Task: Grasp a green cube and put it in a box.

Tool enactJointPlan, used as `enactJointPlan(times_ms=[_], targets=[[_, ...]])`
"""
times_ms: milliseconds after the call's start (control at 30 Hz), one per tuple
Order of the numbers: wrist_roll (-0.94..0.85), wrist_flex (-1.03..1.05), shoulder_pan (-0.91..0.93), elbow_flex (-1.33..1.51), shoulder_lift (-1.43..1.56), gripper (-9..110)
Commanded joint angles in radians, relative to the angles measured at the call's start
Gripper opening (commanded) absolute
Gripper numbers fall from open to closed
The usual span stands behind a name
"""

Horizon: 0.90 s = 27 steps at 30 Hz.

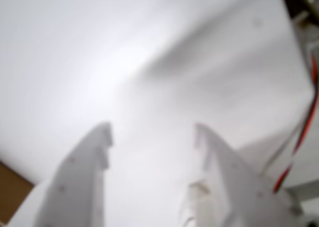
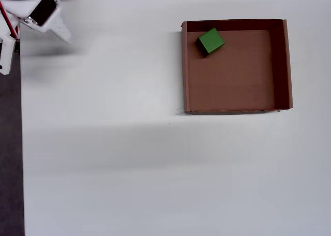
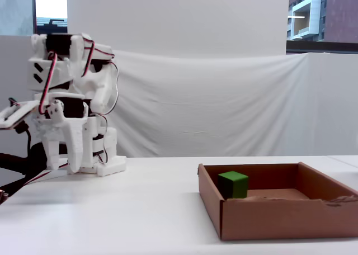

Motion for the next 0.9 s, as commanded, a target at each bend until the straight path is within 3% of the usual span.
enactJointPlan(times_ms=[0, 300, 867], targets=[[0.002, -0.025, 0.074, 0.035, 0.072, 22], [0.000, 0.034, 0.158, 0.390, 0.684, 22], [0.002, 0.091, 0.146, 0.390, 0.716, 22]])
